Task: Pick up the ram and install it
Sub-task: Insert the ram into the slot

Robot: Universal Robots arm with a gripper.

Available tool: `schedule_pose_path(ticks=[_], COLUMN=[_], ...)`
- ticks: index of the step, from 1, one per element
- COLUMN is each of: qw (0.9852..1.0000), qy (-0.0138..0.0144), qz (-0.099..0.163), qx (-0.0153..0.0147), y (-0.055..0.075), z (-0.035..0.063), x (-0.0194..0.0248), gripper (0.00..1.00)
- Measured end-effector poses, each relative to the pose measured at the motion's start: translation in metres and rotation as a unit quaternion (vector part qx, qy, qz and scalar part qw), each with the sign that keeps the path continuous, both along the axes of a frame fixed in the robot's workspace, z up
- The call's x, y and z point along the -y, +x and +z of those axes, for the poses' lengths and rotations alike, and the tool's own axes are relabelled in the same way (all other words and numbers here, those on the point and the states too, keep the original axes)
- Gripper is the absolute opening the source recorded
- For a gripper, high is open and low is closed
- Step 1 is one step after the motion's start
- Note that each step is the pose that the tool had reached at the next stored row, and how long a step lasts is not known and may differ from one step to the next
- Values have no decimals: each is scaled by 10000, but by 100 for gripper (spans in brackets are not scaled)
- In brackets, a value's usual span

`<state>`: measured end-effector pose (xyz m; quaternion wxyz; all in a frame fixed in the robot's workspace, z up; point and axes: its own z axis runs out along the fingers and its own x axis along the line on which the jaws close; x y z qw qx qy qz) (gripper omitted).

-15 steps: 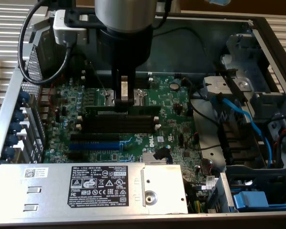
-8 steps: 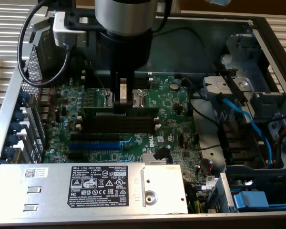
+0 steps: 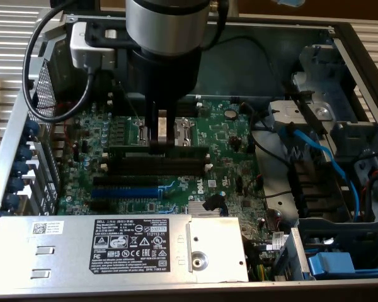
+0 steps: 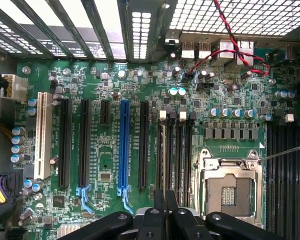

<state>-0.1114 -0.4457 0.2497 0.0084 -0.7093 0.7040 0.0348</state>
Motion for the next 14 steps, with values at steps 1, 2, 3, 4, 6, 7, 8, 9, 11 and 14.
schedule_pose_path(ticks=[1, 2, 3, 4, 6, 7, 8, 9, 11, 14], qw=[10000, 10000, 10000, 10000, 10000, 10000, 10000, 10000, 10000, 10000], qy=[0, -1, -1, -2, -3, -8, -15, -22, -27, -31], qz=[0, 0, 0, 0, 0, 0, 0, 0, 0, -3], qx=[0, 0, -1, -1, 0, 0, 0, 0, 0, 0], y=[0, 1, 1, 0, 0, 0, 1, 0, 0, 0], z=[-5, -7, -7, -8, -11, -12, -14, -16, -23, -33], x=[0, -2, -2, -2, -2, -3, -3, -3, -3, -4], gripper=[12, 12, 12, 12, 12, 12, 12, 12, 12, 12])
